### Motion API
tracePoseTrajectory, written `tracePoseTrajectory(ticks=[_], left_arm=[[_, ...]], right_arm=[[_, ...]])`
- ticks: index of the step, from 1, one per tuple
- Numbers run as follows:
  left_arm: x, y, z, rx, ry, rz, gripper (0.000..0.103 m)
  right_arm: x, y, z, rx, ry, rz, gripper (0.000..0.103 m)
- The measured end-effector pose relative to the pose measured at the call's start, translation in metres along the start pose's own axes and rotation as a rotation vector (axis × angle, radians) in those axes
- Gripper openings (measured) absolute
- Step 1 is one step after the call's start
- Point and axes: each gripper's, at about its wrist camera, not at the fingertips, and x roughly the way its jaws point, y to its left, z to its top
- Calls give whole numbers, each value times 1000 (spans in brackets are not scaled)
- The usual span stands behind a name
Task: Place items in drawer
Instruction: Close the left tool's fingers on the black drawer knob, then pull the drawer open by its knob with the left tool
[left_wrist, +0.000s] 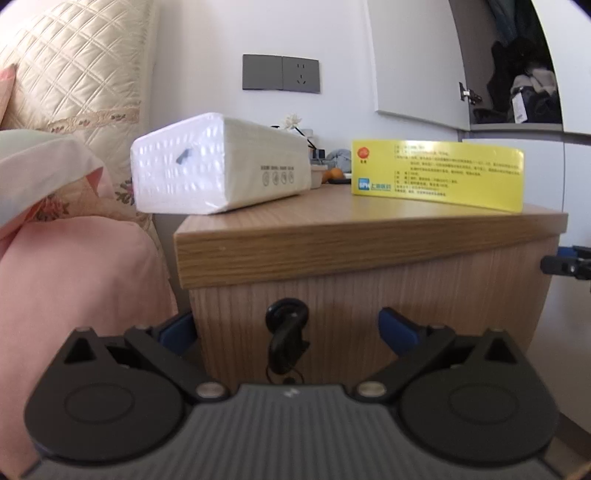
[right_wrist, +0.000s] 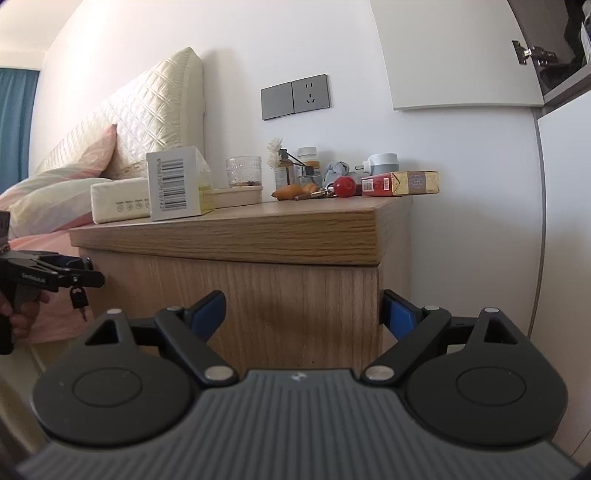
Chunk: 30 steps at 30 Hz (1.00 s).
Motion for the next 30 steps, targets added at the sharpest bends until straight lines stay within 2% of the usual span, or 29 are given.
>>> tracePoseTrajectory(ticks=[3, 30], left_arm=[[-2, -2, -2, 20, -2, 6, 102], [-55, -10, -10, -15, 3, -23, 102]], right_arm=[[-2, 0, 1, -7, 11, 17, 93], [-50, 11, 0, -55, 55, 131, 93]])
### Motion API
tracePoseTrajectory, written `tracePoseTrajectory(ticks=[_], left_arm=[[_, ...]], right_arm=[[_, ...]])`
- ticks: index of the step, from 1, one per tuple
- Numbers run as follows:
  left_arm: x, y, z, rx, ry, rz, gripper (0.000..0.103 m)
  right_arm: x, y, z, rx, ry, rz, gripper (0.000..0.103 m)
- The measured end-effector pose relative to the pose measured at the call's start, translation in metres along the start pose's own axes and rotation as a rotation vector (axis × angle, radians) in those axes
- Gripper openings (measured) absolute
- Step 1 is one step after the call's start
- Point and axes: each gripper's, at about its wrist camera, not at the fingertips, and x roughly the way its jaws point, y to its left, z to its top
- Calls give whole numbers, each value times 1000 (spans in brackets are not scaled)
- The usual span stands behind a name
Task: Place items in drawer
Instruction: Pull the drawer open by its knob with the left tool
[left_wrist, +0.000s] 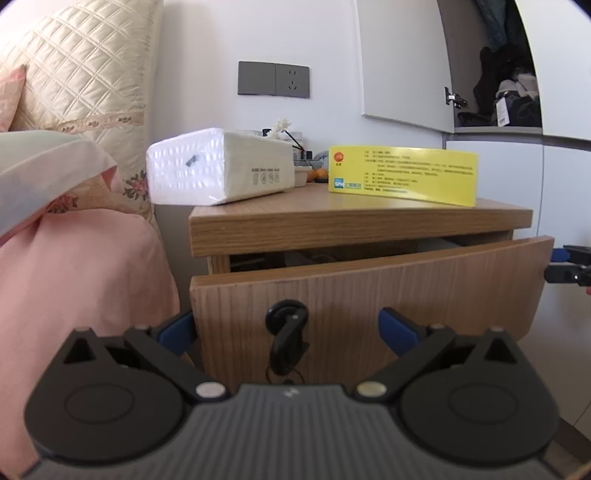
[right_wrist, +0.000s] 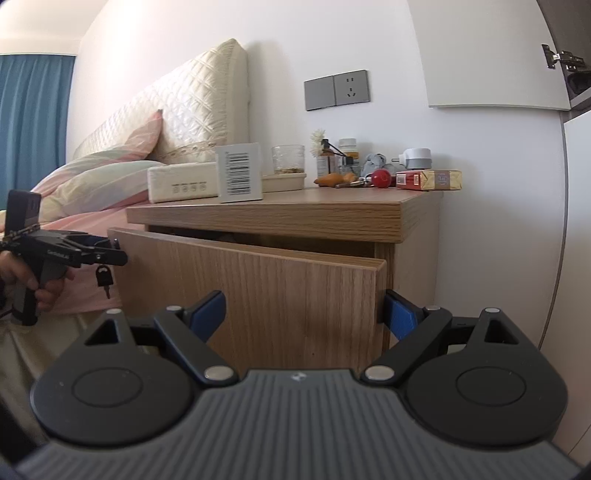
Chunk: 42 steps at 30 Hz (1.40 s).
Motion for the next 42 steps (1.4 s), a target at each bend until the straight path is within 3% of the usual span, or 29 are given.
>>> tracePoseTrajectory(ticks=[5, 20, 24, 34, 42], left_arm=[[-8, 0, 2, -18, -31, -7, 103], [-9, -3, 1, -7, -42, 6, 103], [-9, -4, 1, -4, -44, 6, 103], [-9, -6, 0, 19, -36, 14, 103], [-18, -10, -2, 41, -28, 20, 103]], right_arm=[[-10, 4, -3, 11, -12, 13, 93], [6, 19, -2, 20, -53, -93, 92], [10, 23, -1, 12, -64, -111, 97], [7, 14, 4, 40, -47, -39, 101], [-1, 15, 3, -8, -21, 12, 101]])
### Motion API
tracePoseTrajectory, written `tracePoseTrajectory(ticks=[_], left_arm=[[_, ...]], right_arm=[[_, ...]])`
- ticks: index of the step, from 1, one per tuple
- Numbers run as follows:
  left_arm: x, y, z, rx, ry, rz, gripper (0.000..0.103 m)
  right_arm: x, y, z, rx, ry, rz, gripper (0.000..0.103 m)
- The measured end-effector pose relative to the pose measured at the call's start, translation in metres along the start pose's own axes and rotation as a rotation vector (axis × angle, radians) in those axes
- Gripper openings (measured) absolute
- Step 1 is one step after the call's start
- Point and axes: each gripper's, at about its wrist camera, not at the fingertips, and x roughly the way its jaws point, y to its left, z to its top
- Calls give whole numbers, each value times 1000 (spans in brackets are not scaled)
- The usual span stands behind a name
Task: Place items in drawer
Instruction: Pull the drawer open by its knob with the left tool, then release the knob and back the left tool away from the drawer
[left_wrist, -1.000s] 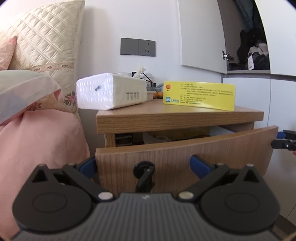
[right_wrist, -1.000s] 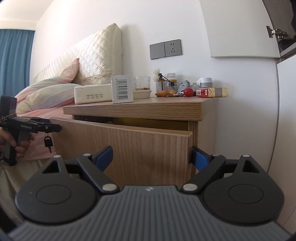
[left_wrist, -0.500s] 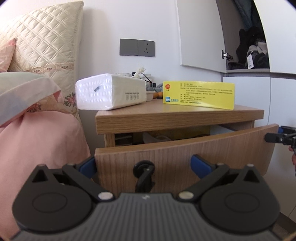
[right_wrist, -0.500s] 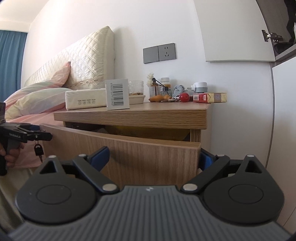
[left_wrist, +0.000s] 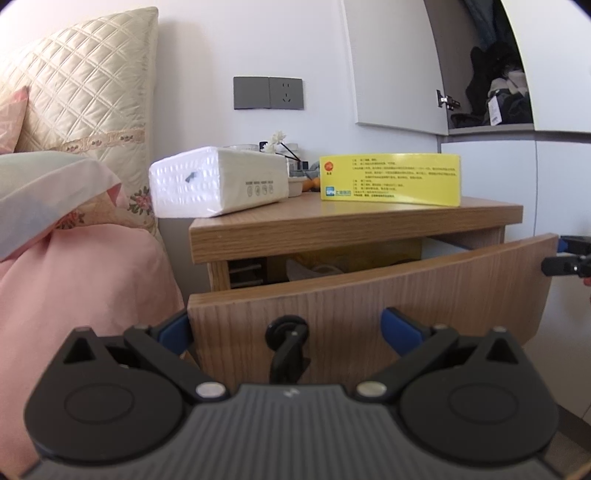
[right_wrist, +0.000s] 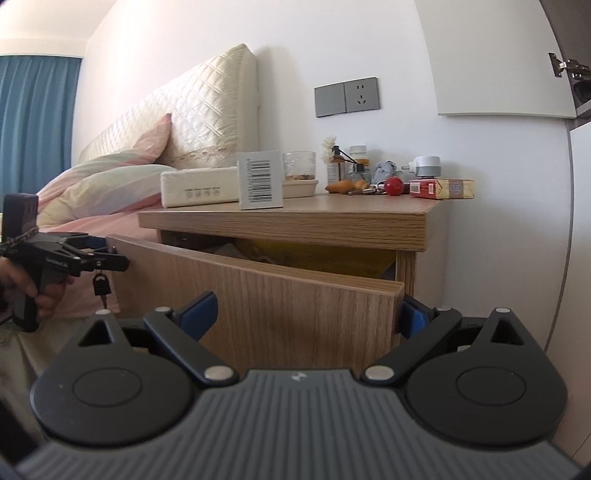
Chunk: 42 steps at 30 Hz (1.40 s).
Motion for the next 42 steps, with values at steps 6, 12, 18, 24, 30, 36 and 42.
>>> tracePoseTrajectory(ticks=[6, 12, 18, 24, 30, 36, 42], left_arm=[[-10, -4, -2, 8, 12, 12, 103], [-24, -10, -6, 27, 17, 18, 103], [-36, -13, -9, 43, 16, 20, 103], [-48, -17, -10, 53, 28, 20, 103], [-61, -20, -12, 63, 38, 16, 103], [-74, -23, -14, 61, 48, 5, 103], [-87, -25, -17, 60, 60, -7, 103]], right_arm=[[-8, 4, 0, 11, 8, 18, 101], [-20, 9, -1, 7, 18, 52, 101], [-32, 14, -2, 0, 27, 78, 101], [-43, 19, -5, -1, 29, 102, 101], [-54, 23, -5, 1, 40, 130, 101], [-68, 28, -5, 4, 55, 155, 101], [-79, 35, -6, 2, 67, 173, 101]])
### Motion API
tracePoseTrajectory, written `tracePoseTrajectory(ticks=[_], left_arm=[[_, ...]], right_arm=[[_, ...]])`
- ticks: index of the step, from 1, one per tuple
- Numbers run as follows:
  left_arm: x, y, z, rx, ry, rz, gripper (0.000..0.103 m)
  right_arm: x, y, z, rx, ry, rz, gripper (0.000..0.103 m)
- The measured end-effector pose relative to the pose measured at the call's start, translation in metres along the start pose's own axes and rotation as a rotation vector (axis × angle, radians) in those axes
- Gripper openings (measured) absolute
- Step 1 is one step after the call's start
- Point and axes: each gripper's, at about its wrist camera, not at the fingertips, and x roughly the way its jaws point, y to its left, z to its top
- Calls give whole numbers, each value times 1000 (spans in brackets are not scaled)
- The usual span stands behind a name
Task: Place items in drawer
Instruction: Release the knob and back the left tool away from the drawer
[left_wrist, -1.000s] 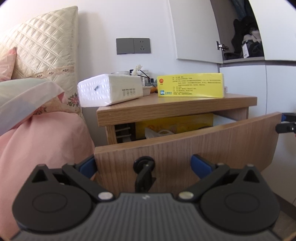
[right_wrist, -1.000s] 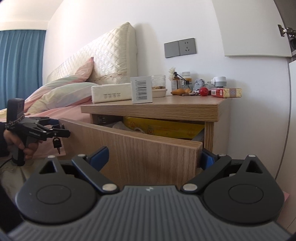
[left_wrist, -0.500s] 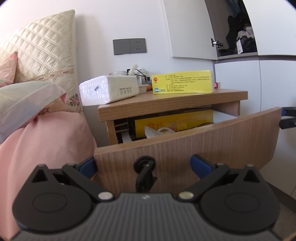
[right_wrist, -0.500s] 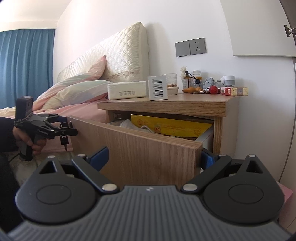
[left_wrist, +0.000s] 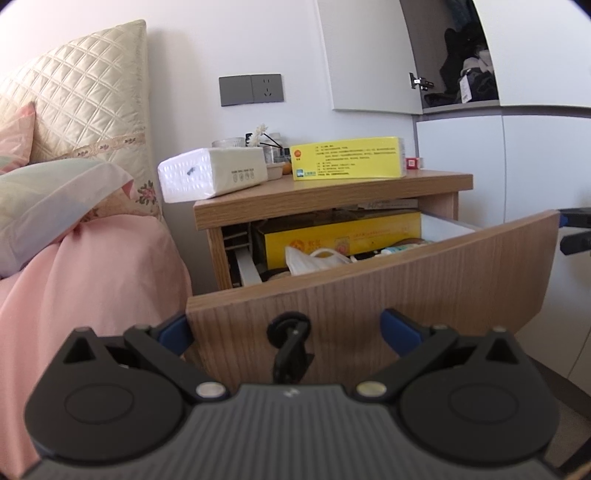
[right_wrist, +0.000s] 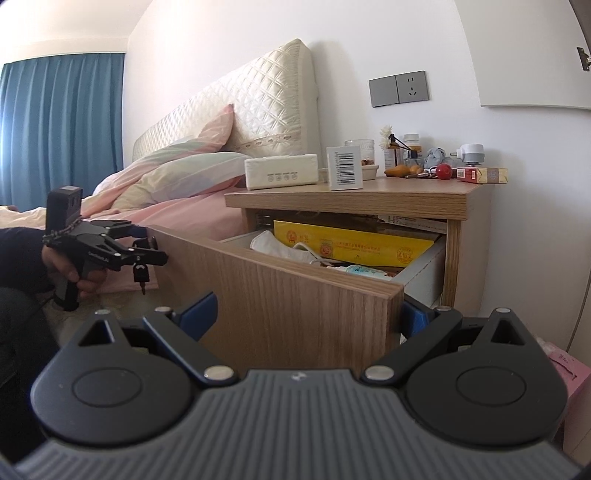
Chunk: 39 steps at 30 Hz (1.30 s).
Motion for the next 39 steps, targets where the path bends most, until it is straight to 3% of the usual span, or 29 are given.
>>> tracePoseTrajectory(ticks=[16, 24, 27, 31, 33, 39], left_arm=[[-21, -1, -3, -27, 11, -20, 103], [-32, 4, 6, -83, -42, -30, 103], [-39, -1, 11, -67, -74, 3, 103], [-45, -9, 21, -37, -106, 77, 103], [-46, -14, 29, -35, -103, 128, 103], [-43, -42, 46, 37, -47, 242, 103]], right_arm=[[-17, 12, -3, 3, 17, 38, 101], [-12, 25, 2, -3, -6, -72, 98], [-16, 26, 8, -3, -62, -123, 98], [-21, 31, 21, 18, -132, -253, 98], [-22, 39, 27, -15, -171, -326, 98], [-12, 74, 44, -121, -239, -385, 98]])
